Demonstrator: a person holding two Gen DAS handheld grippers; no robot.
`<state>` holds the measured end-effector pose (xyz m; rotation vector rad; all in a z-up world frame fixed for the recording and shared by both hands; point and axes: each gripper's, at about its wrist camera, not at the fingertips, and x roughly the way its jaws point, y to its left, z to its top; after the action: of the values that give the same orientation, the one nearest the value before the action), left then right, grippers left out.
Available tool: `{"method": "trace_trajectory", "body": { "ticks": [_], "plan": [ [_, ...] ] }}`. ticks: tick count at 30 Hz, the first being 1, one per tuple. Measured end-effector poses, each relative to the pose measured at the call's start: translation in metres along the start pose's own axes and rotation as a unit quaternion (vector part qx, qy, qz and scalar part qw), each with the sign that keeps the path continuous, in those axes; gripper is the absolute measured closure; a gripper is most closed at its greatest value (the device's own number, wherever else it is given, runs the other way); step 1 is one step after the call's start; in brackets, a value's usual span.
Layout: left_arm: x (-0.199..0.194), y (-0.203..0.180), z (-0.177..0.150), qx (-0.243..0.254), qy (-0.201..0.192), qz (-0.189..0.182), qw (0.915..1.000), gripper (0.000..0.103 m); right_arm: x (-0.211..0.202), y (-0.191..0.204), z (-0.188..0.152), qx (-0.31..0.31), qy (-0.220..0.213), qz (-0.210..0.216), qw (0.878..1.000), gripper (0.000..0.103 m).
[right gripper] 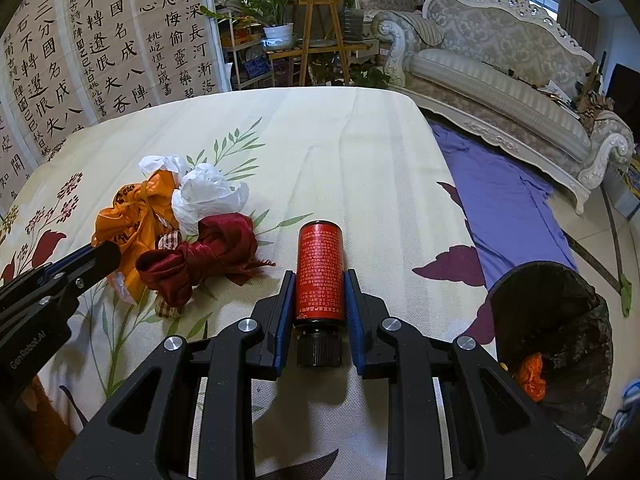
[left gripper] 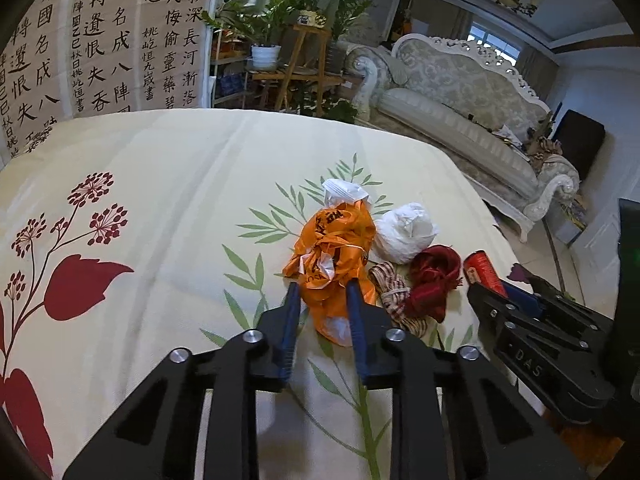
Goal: Collect trash
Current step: 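Grasp the orange plastic bag with the left gripper while the right gripper holds the can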
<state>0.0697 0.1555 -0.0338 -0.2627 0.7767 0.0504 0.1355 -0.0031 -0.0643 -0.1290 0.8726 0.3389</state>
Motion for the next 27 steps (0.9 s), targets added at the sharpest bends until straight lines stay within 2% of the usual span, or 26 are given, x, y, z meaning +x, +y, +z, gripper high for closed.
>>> {"method": "trace_trajectory", "body": {
  "ticks": [7, 13, 15, 17, 20, 23, 27],
  "plan": [
    [-0.015, 0.006, -0.008, -0.002, -0.006, 0.008, 1.0, 0.082, 0.0, 0.0, 0.0, 0.0, 0.0, 0.0, 1.0, 0.08],
    [-0.026, 0.019, -0.016, -0.021, 0.002, 0.015, 0.9997, 0.08, 0.0, 0.0, 0.0, -0.001, 0.0, -0.001, 1.0, 0.08],
    [-0.027, 0.021, -0.017, -0.026, 0.001, 0.02, 0.9995, 0.076, 0.0, 0.0, 0.0, -0.001, 0.0, -0.001, 1.0, 0.08],
    [-0.027, 0.023, -0.017, -0.031, -0.001, 0.021, 0.9993, 0.061, 0.0, 0.002, 0.0, -0.002, 0.0, -0.003, 1.0, 0.08],
    [-0.026, 0.023, -0.015, -0.036, -0.004, 0.02, 0.9991, 0.049, 0.0, 0.002, 0.0, -0.002, 0.0, -0.002, 1.0, 0.08],
    [-0.023, 0.023, -0.011, -0.037, -0.003, 0.02, 0.9991, 0.042, 0.0, 0.002, 0.0, -0.004, 0.0, -0.004, 1.0, 0.08],
    [-0.013, 0.023, -0.006, -0.037, 0.006, 0.02, 0.9991, 0.04, -0.001, 0.004, -0.001, -0.005, 0.0, -0.006, 1.0, 0.08]
  ]
}}
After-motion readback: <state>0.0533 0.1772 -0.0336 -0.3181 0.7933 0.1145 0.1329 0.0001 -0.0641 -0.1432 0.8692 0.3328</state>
